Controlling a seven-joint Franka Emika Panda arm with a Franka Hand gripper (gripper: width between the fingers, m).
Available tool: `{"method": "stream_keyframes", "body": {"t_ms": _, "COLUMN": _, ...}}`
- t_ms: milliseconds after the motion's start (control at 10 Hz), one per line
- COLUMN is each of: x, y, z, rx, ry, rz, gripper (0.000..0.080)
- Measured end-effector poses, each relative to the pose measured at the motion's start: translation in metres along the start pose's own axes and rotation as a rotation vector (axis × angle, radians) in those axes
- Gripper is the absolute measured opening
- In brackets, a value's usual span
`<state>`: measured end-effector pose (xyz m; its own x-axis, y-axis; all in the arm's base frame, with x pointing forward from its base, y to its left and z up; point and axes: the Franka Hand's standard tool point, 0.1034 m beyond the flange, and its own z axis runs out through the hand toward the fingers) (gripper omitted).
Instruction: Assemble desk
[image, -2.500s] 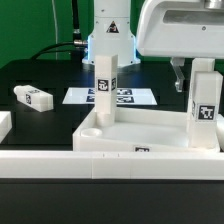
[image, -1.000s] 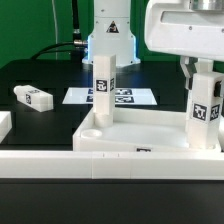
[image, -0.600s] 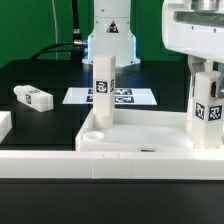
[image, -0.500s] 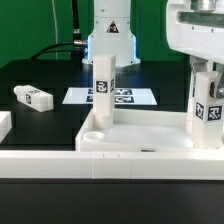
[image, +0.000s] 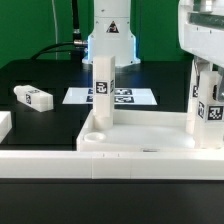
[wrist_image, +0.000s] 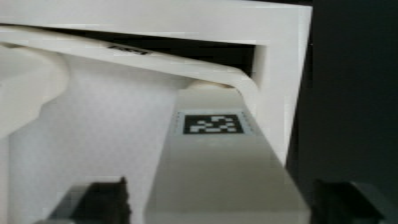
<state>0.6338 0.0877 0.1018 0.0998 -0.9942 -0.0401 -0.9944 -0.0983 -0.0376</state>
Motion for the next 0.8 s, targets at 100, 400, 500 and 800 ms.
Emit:
{"method": "stream_keyframes", "body": {"t_ms": 100, "x": 0.0003, "y": 0.0034, "z": 0.0010, "rx": -0.024, "ry": -0.001, "rz": -0.084, "gripper": 0.0622}}
{"method": "stream_keyframes", "body": {"t_ms": 400, "x": 0.0006, "y": 0.0061, "z": 0.0014, "rx": -0.054, "ry": 0.013, "rz": -0.424, "gripper": 0.0648}}
{"method": "stream_keyframes", "body": {"t_ms": 500, "x": 0.0006, "y": 0.0066, "z": 0.0014, "rx": -0.059, "ry": 0.015, "rz": -0.490, "gripper": 0.0648}}
{"method": "stream_keyframes", "body": {"t_ms": 800, "x": 0.0019, "y": 0.0063, "z": 0.0011, "rx": -0.059, "ry": 0.010, "rz": -0.685, "gripper": 0.0649}}
